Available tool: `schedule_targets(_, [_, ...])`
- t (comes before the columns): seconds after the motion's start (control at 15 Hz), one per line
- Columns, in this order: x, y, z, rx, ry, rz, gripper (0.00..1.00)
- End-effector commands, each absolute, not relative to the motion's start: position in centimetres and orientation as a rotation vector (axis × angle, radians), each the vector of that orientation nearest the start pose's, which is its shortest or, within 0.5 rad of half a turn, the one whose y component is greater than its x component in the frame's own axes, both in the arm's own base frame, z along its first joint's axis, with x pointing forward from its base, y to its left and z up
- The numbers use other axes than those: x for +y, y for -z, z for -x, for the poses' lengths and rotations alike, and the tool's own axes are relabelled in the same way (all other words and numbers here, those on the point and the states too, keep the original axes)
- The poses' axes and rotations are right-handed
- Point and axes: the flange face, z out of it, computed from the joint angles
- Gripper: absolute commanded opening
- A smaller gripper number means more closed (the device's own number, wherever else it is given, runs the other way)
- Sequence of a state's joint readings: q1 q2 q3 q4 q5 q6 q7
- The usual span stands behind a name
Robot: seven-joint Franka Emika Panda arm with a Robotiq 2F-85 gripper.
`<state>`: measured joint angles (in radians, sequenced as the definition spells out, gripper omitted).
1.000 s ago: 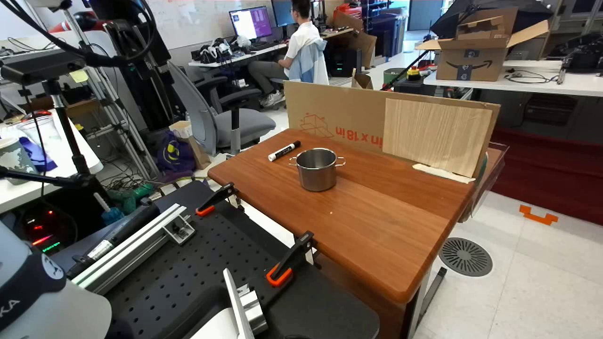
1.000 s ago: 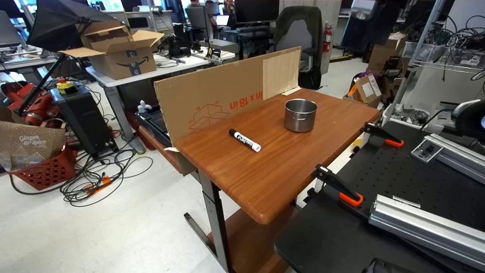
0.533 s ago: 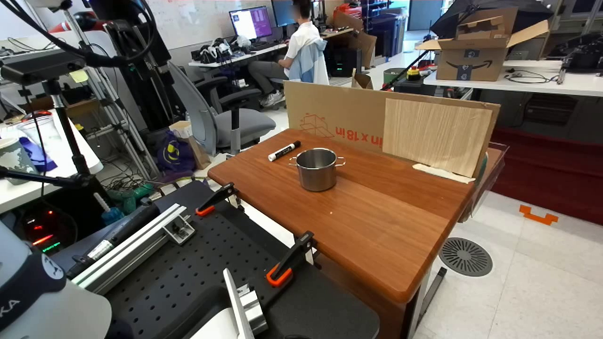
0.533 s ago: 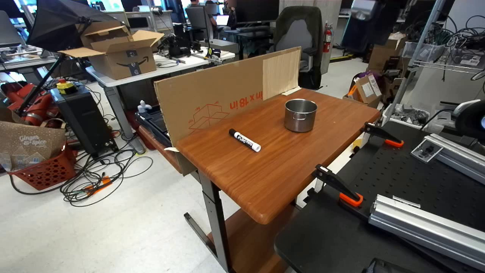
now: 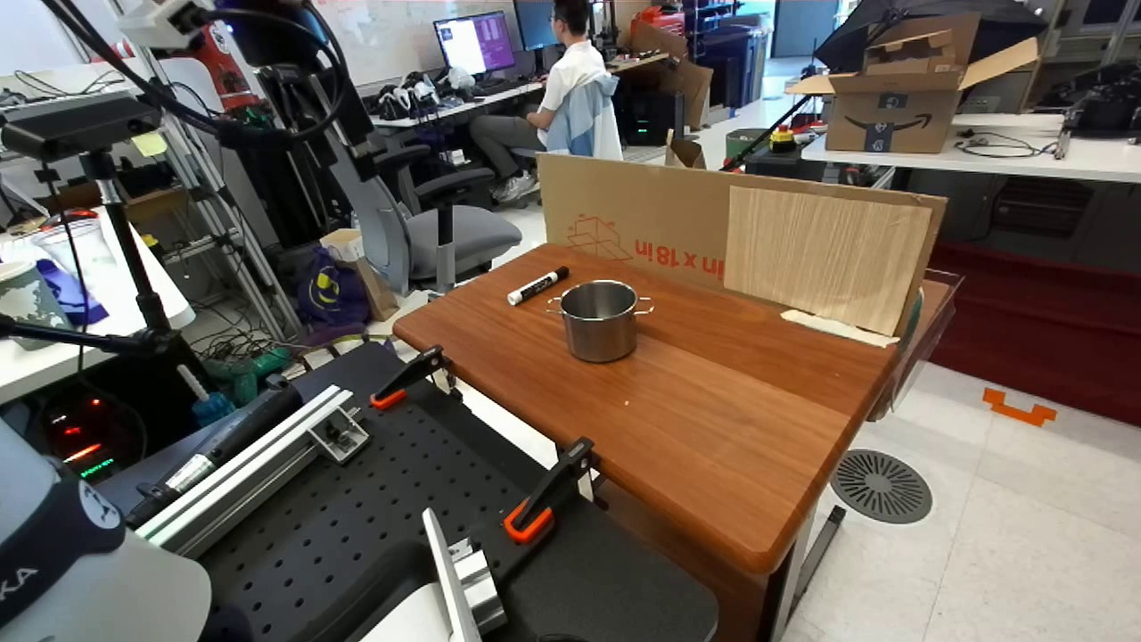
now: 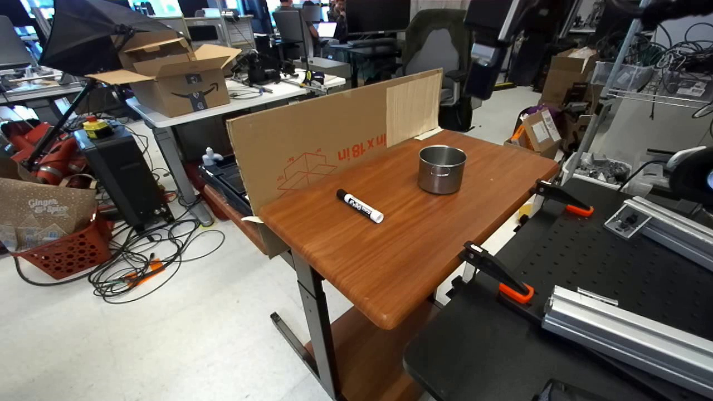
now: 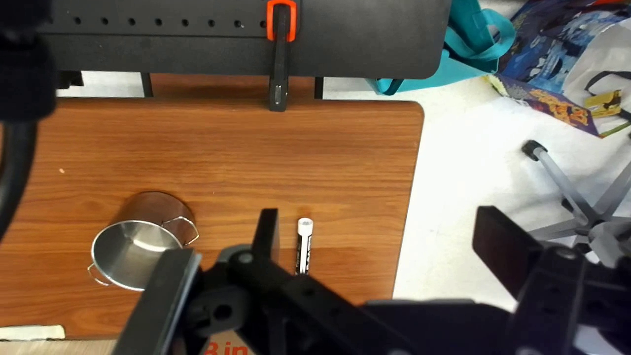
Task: Pick up the pen from the table and put it in the silver pot.
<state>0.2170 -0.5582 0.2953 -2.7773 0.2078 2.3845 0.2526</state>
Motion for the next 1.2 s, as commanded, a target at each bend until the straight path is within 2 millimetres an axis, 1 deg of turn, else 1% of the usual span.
schedule_targets(0.0, [16.5,-35.9,-35.5,-0.125,0.218,3.088,1.00])
schedule_targets(0.2, [15.8,-33.6,-38.8,-0.107,0.181,3.093,1.00])
schedule_targets(0.47, [16.5,-31.2,-43.2,-0.127,0.144,3.089,1.00])
schedule_targets(0.67, [17.2,-28.8,-46.3,-0.159,0.135,3.059,1.00])
schedule_targets(0.73, [17.5,-28.2,-47.2,-0.165,0.126,3.056,1.00])
schedule_targets(0.87, [17.4,-26.4,-48.7,-0.172,0.103,3.048,1.00])
schedule_targets(1.13, [16.6,-23.6,-51.2,-0.160,0.058,3.046,1.00])
